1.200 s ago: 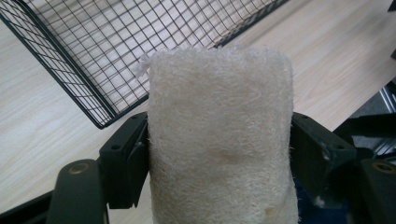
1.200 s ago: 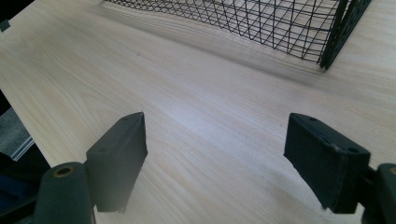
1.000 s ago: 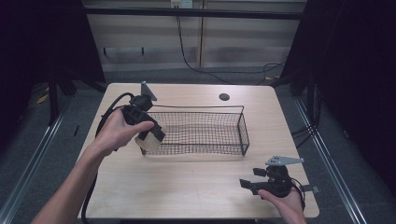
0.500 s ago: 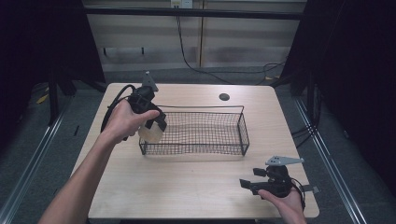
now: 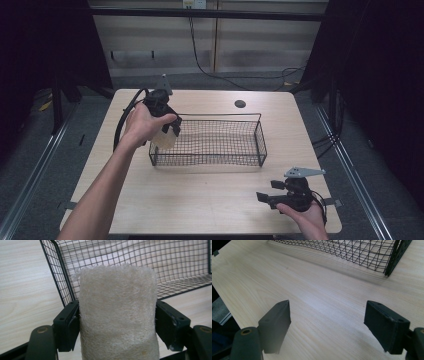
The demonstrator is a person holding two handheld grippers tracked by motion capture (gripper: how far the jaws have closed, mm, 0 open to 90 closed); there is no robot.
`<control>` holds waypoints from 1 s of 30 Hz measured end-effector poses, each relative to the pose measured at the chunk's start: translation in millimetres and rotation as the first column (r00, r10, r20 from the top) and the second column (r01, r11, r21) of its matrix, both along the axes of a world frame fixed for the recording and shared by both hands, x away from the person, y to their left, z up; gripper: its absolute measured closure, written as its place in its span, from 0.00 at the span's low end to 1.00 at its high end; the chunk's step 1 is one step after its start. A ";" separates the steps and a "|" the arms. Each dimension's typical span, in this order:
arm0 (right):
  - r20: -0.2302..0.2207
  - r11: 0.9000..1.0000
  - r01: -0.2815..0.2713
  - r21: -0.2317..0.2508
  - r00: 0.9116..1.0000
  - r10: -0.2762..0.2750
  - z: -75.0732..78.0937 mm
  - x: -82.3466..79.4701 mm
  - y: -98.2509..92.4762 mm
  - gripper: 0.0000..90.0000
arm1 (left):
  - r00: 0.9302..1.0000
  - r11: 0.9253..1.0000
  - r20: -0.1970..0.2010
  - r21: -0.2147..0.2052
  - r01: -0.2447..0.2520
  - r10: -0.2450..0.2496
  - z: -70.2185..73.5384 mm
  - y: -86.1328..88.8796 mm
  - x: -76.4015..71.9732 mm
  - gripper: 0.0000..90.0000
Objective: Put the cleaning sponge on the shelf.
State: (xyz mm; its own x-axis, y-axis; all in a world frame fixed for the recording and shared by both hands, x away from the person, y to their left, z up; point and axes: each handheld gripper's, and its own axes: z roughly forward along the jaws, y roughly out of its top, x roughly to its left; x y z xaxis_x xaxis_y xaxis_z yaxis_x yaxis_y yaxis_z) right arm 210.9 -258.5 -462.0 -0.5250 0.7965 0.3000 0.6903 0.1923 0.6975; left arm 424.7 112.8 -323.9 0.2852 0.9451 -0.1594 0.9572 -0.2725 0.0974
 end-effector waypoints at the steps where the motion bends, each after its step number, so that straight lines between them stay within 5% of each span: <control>1: 0.000 1.000 0.000 0.000 1.000 0.000 0.0 0.0 0.0 0.23 | 1.000 1.000 -0.001 0.003 -0.015 0.015 -2.5 0.1 1.9 0.31; 15: -0.002 1.000 -0.007 -0.001 1.000 0.007 0.0 0.0 0.4 0.23 | 0.995 0.993 -0.001 0.053 -0.103 0.103 -24.0 -4.1 11.2 0.31; 30: -0.004 1.000 -0.017 0.002 1.000 0.017 -0.2 0.0 1.4 0.23 | 0.992 0.991 -0.036 0.057 -0.119 0.121 -52.4 -1.4 22.4 0.31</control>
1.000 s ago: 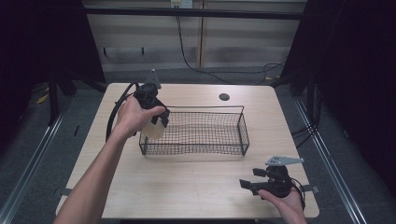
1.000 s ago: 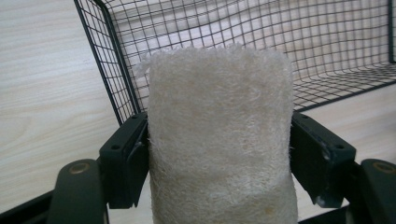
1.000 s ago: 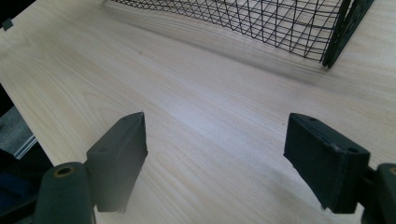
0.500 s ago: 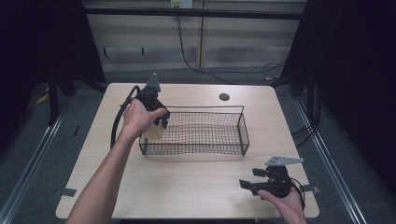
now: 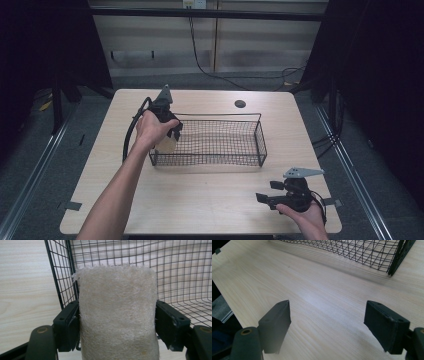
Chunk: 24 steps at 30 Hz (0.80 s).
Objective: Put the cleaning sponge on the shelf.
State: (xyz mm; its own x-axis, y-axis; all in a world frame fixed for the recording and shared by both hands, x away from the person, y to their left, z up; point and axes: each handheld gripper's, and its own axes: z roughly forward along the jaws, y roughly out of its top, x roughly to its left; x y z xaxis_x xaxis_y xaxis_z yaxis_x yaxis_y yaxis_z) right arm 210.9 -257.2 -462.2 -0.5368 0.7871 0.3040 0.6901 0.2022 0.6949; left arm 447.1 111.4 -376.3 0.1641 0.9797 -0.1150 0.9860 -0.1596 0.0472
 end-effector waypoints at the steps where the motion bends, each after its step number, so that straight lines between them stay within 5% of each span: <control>1: 0.000 1.000 0.000 0.001 1.000 0.000 0.0 0.0 0.0 0.23 | 1.000 1.000 0.004 0.003 0.004 -0.004 -0.4 -0.6 0.2 0.31; 24: 0.000 1.000 -0.005 0.002 1.000 0.005 0.0 -0.1 0.5 0.24 | 1.000 1.000 -0.029 0.012 0.002 -0.002 -24.8 3.7 3.5 0.31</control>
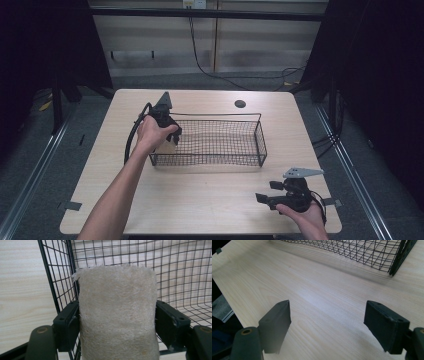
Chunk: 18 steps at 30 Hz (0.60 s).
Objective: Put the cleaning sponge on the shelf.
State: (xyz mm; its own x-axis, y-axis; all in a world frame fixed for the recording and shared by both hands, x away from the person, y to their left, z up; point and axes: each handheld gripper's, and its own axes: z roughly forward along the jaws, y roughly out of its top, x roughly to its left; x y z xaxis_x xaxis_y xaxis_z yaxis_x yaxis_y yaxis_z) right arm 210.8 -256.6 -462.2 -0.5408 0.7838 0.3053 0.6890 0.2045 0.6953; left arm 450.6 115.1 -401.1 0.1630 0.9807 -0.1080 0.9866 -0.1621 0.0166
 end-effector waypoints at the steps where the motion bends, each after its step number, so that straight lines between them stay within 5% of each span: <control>1: 0.000 1.000 -0.001 -0.001 1.000 0.001 0.0 0.0 0.0 0.24 | 1.000 1.000 0.001 0.001 -0.007 0.007 -1.2 -0.2 -0.2 0.31; 18: -0.003 1.000 -0.006 -0.002 1.000 0.006 0.0 -0.1 0.4 0.24 | 1.000 1.000 -0.004 0.015 0.007 -0.007 -13.5 -7.2 -1.3 0.31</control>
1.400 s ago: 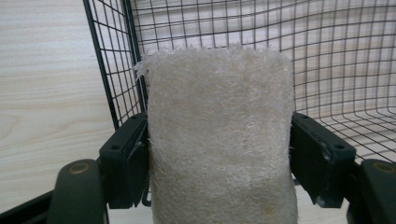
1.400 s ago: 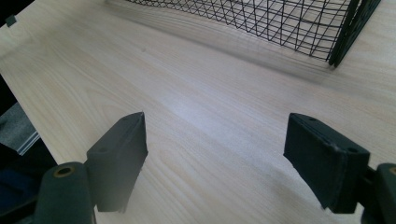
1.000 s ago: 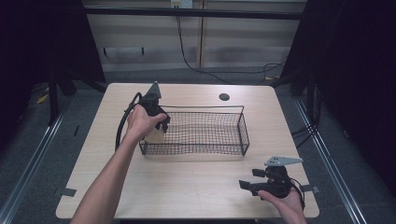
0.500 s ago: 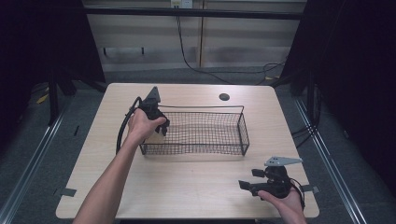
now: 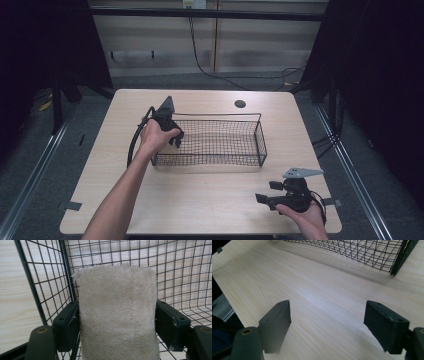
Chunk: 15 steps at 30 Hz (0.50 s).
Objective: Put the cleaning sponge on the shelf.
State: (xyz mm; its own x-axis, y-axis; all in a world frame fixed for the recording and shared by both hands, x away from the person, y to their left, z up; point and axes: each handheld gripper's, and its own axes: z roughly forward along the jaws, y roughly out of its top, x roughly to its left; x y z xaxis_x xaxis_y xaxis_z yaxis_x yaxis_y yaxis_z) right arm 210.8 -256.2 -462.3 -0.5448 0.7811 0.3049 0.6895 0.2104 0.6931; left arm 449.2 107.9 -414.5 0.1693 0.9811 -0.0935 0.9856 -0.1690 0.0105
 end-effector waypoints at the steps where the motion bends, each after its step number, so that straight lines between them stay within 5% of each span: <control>1: 0.000 1.000 0.000 0.000 1.000 0.000 0.0 0.0 0.0 0.24 | 1.000 1.000 -0.006 -0.006 0.001 -0.001 -0.4 0.3 0.5 0.31; 6: 0.000 1.000 0.000 0.002 1.000 0.000 0.0 -0.1 -0.1 0.24 | 1.000 1.000 -0.007 0.002 0.004 -0.004 -4.9 0.1 1.1 0.31; 8: 0.000 1.000 0.000 0.001 1.000 0.000 0.0 0.0 -0.1 0.24 | 1.000 0.999 0.010 0.038 0.001 -0.002 -7.1 -0.1 1.4 0.31; 15: 0.000 1.000 -0.002 0.001 1.000 0.002 0.2 -0.2 0.2 0.24 | 1.000 1.000 0.002 0.017 -0.007 0.007 -12.2 0.9 1.7 0.30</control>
State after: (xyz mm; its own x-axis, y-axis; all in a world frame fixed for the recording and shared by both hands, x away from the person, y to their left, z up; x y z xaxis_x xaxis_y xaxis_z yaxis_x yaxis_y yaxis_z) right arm 210.5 -256.1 -462.1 -0.5463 0.7798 0.3057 0.6893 0.2113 0.6929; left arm 450.9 108.8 -426.7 0.1629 0.9837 -0.0765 0.9866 -0.1627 0.0096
